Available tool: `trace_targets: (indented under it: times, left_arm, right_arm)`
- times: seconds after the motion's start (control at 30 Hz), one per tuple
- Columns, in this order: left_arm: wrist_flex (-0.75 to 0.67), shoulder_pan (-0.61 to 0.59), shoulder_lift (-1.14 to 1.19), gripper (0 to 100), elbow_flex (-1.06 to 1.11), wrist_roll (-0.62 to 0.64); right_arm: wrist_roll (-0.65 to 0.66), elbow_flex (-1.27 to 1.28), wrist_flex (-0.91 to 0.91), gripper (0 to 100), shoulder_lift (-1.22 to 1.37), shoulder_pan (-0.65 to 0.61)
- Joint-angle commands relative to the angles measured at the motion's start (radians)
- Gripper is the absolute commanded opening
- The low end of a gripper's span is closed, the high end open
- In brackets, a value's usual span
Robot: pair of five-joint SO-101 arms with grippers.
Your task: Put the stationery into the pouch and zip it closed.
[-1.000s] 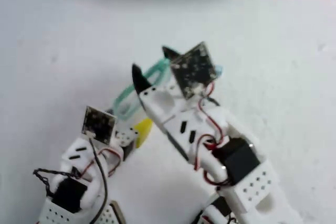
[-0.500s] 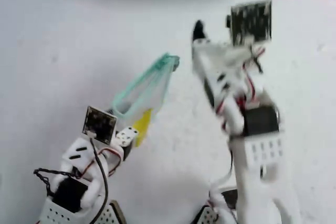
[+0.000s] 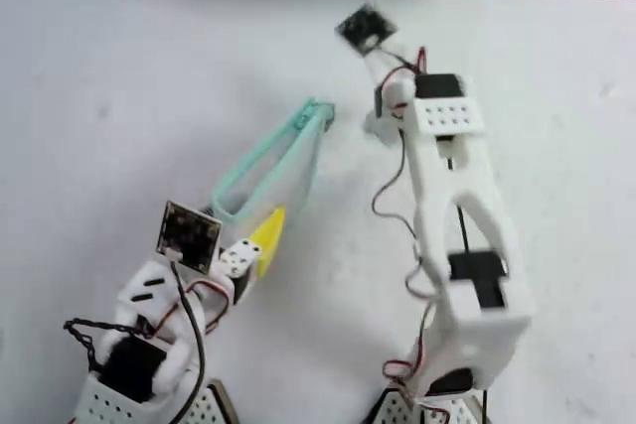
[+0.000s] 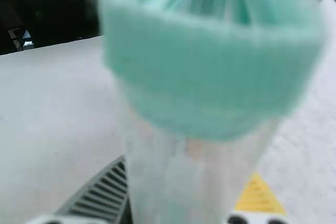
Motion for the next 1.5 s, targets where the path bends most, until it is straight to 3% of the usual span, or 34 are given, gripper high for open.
trace_targets:
  times: [0.0,0.13,0.63,0.77,1.1,1.3,1.47]
  left_arm:
    - [-0.002,0.007,-0.012,19,-0.006,-0.008]
    - [-0.002,0.007,-0.012,19,-0.005,-0.008]
    - [-0.002,0.008,-0.012,19,-0.005,-0.008]
    - [-0.002,0.007,-0.012,19,-0.005,-0.008]
    - [-0.002,0.008,-0.012,19,-0.005,-0.008]
    - [-0.002,0.01,-0.012,19,-0.005,-0.008]
    - [-0.002,0.008,-0.012,19,-0.005,-0.008]
  right_arm:
    - [0.107,-0.133,0.036,18.3,0.127,0.001]
    - [0.167,-0.282,0.102,18.3,0.257,0.013]
    - [0.175,-0.813,0.26,18.4,0.656,0.01]
    - [0.275,-0.925,0.341,18.1,0.769,0.007]
    - [0.295,-1.163,0.556,17.9,0.928,0.025]
    - [0.362,-1.226,0.604,0.8,0.955,0.025]
    - [0.358,-1.306,0.618,1.7,0.947,0.038]
